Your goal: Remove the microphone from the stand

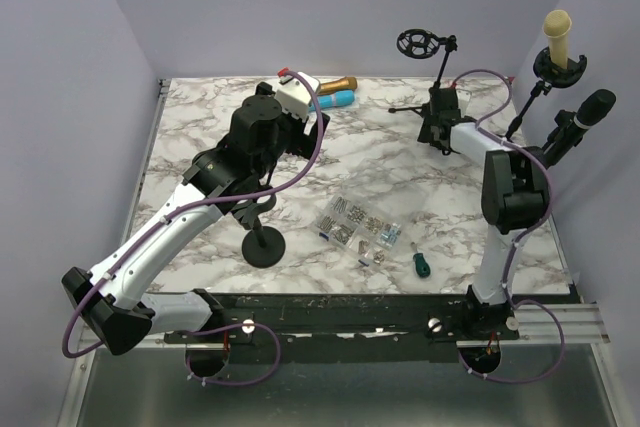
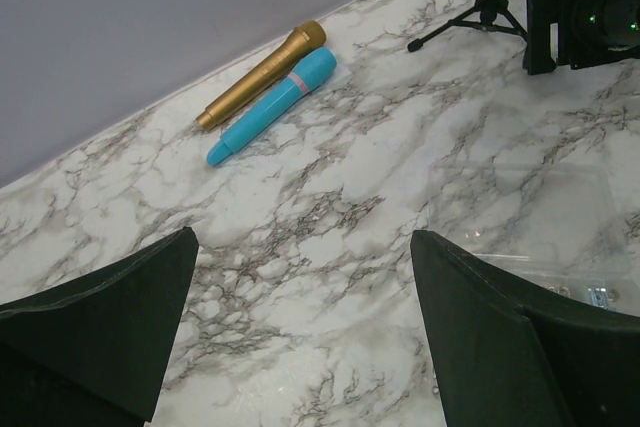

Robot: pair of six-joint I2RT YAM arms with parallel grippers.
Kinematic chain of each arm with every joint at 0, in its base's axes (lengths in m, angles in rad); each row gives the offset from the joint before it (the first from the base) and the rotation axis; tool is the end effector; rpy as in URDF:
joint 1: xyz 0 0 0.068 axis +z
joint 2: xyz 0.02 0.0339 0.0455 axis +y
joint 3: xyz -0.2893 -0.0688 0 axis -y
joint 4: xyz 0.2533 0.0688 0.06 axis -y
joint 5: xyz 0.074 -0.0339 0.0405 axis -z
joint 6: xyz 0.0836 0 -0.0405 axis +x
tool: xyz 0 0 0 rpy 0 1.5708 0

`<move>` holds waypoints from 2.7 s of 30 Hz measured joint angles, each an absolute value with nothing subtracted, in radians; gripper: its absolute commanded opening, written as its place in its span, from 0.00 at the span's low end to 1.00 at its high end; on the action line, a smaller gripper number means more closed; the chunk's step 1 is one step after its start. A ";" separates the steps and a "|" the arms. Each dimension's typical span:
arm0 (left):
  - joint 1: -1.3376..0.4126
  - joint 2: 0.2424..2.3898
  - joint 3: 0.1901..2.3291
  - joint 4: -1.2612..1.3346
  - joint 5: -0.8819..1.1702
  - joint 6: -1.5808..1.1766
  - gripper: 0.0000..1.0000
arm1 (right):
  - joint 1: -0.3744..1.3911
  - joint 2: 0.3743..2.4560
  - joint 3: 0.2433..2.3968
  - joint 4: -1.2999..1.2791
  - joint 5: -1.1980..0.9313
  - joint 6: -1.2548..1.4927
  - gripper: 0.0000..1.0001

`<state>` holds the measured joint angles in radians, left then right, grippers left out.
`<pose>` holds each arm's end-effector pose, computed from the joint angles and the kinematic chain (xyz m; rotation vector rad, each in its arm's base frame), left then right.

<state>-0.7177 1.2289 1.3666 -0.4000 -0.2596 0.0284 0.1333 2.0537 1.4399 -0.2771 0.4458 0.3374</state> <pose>0.2515 -0.1911 0.4401 0.4942 1.7632 -0.2483 0.4904 0.0294 0.1567 0.4295 2.3332 -0.3262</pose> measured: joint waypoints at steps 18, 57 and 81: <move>-0.718 1.229 1.367 -0.406 -0.257 0.028 0.91 | 0.113 1.823 1.320 -0.036 0.179 0.913 0.78; -0.717 1.229 1.367 -0.407 -0.247 0.028 0.91 | 0.065 1.997 1.478 0.086 0.215 1.116 0.42; -0.717 1.229 1.367 -0.409 -0.234 0.028 0.91 | 0.072 2.027 1.525 0.089 0.096 0.928 0.01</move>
<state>-0.7174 1.2285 1.3670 -0.4091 -0.2337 0.0280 0.0719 2.0266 1.5249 0.0887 0.0956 0.9283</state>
